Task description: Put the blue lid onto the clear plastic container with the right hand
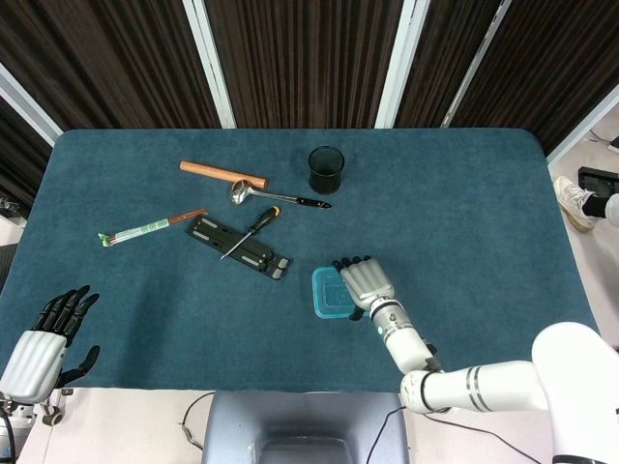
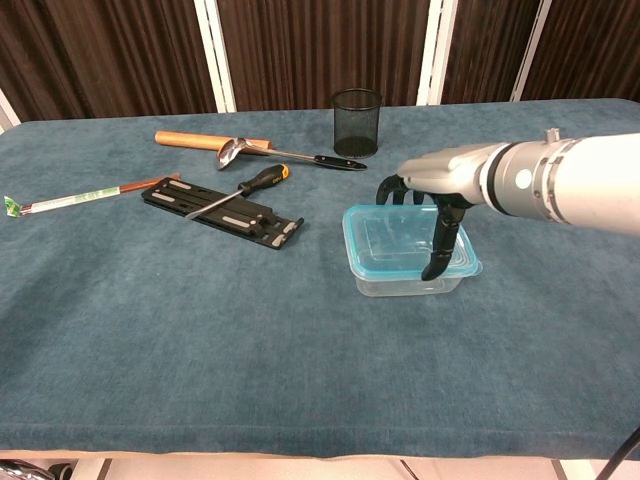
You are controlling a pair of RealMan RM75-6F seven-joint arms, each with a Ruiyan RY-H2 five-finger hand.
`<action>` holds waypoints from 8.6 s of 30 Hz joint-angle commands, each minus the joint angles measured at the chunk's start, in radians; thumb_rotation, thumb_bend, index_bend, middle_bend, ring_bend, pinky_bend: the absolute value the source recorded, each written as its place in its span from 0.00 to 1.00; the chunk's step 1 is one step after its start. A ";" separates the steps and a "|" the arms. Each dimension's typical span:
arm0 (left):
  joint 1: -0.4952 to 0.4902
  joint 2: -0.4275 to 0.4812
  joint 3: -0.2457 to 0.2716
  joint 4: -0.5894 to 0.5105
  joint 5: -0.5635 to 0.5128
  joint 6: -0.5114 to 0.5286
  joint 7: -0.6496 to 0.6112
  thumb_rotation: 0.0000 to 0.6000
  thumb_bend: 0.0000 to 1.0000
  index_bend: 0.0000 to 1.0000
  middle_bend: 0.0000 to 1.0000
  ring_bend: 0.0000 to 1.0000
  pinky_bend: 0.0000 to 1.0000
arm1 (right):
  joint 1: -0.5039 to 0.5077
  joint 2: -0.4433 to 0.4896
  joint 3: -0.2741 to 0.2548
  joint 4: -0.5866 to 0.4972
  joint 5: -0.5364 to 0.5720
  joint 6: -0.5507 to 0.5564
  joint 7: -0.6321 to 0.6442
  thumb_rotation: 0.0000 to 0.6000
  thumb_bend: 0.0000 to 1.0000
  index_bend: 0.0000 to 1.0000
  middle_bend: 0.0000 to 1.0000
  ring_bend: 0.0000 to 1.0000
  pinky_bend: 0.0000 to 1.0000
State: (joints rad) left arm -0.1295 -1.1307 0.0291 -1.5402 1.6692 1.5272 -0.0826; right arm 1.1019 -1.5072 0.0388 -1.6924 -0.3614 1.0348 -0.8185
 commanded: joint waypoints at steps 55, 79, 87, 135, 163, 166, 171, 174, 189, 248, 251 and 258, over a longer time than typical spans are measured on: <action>0.003 0.003 0.001 0.002 0.003 0.006 -0.017 1.00 0.39 0.00 0.00 0.00 0.11 | -0.010 0.004 0.017 0.013 0.023 -0.032 -0.041 1.00 0.24 0.34 0.32 0.26 0.25; 0.005 0.005 0.001 0.004 0.007 0.012 -0.028 1.00 0.39 0.00 0.00 0.00 0.11 | -0.020 0.025 0.028 -0.013 -0.008 -0.009 -0.016 1.00 0.24 0.14 0.17 0.11 0.19; 0.005 0.005 0.001 0.004 0.007 0.010 -0.025 1.00 0.39 0.00 0.00 0.00 0.11 | -0.027 0.049 0.027 -0.031 -0.022 -0.016 -0.003 1.00 0.24 0.14 0.16 0.11 0.17; 0.003 0.004 -0.001 0.007 -0.002 0.003 -0.026 1.00 0.39 0.00 0.00 0.00 0.11 | 0.077 -0.049 0.077 0.033 0.057 0.001 -0.121 1.00 0.19 0.41 0.11 0.00 0.10; 0.001 0.003 -0.001 0.009 -0.001 0.000 -0.024 1.00 0.39 0.00 0.00 0.00 0.11 | 0.075 -0.043 0.071 0.042 0.053 -0.011 -0.105 1.00 0.17 0.43 0.10 0.00 0.10; 0.000 0.002 -0.001 0.008 -0.002 -0.002 -0.022 1.00 0.39 0.00 0.00 0.00 0.11 | 0.077 -0.041 0.068 0.043 0.056 -0.017 -0.108 1.00 0.15 0.43 0.10 0.00 0.10; -0.002 0.000 -0.002 0.008 -0.006 -0.010 -0.014 1.00 0.39 0.00 0.00 0.00 0.11 | 0.086 -0.037 0.064 0.044 0.074 -0.028 -0.119 1.00 0.14 0.44 0.10 0.00 0.10; -0.003 -0.002 -0.003 0.007 -0.010 -0.013 -0.010 1.00 0.39 0.00 0.00 0.00 0.11 | 0.091 -0.037 0.063 0.049 0.082 -0.036 -0.121 1.00 0.14 0.45 0.10 0.00 0.10; -0.007 -0.004 -0.009 0.009 -0.026 -0.023 -0.007 1.00 0.39 0.00 0.00 0.00 0.11 | 0.120 -0.044 0.047 0.076 0.125 -0.076 -0.136 1.00 0.10 0.46 0.10 0.00 0.10; -0.010 -0.003 -0.004 0.009 -0.009 -0.014 -0.018 1.00 0.39 0.00 0.00 0.00 0.11 | 0.065 0.124 0.093 -0.080 0.015 0.000 0.024 1.00 0.10 0.45 0.10 0.00 0.10; -0.011 -0.004 -0.004 0.011 -0.008 -0.015 -0.018 1.00 0.39 0.00 0.00 0.00 0.11 | 0.039 0.195 0.099 -0.143 -0.022 0.005 0.057 1.00 0.10 0.45 0.10 0.00 0.10; -0.009 -0.003 -0.005 0.009 -0.007 -0.008 -0.019 1.00 0.39 0.00 0.00 0.00 0.11 | -0.075 0.331 0.028 -0.313 -0.255 0.159 0.078 1.00 0.10 0.39 0.10 0.00 0.10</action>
State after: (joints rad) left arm -0.1385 -1.1341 0.0238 -1.5313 1.6616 1.5187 -0.1014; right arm 1.0943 -1.2293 0.1102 -1.9270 -0.4938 1.1005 -0.7533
